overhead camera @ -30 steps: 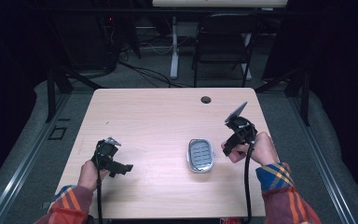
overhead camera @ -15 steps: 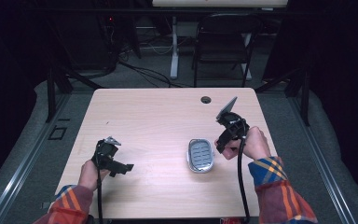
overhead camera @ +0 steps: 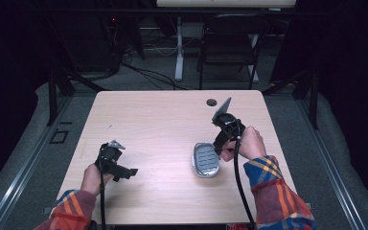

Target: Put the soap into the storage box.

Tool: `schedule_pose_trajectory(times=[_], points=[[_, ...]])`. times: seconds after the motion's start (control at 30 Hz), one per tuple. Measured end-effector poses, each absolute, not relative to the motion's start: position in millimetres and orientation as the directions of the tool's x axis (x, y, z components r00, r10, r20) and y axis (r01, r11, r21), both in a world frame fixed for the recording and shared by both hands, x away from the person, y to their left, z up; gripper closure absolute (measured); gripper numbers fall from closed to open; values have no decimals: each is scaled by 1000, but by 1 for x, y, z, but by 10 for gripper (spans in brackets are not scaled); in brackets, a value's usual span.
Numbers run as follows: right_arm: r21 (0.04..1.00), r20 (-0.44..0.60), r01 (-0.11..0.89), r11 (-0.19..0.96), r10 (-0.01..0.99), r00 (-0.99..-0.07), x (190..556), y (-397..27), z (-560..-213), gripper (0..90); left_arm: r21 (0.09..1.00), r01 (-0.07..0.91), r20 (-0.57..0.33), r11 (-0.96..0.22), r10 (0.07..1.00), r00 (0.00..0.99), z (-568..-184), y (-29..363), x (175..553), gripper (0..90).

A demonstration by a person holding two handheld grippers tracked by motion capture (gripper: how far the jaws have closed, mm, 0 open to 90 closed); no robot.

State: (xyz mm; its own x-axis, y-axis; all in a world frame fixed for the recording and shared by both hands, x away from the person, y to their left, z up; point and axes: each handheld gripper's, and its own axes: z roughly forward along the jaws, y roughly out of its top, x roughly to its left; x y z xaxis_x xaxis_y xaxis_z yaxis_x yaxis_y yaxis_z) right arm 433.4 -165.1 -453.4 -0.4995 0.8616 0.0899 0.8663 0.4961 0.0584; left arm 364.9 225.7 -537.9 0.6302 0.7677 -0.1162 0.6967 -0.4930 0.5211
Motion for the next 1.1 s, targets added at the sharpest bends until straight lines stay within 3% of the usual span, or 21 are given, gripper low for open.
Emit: schedule_pose_trajectory(times=[0.73,0.77,1.1], points=[[18,43,882,471,881,-471,444,-122,-482,364,523,689,-122,-502,756,643,-538,225,365,0],[-16,27,872,489,872,-488,446,-118,-482,364,523,688,-123,-502,755,644,-538,225,365,0],[3,37,892,452,891,-452,447,-115,-488,362,522,688,-124,-504,754,646,-539,224,365,0]])
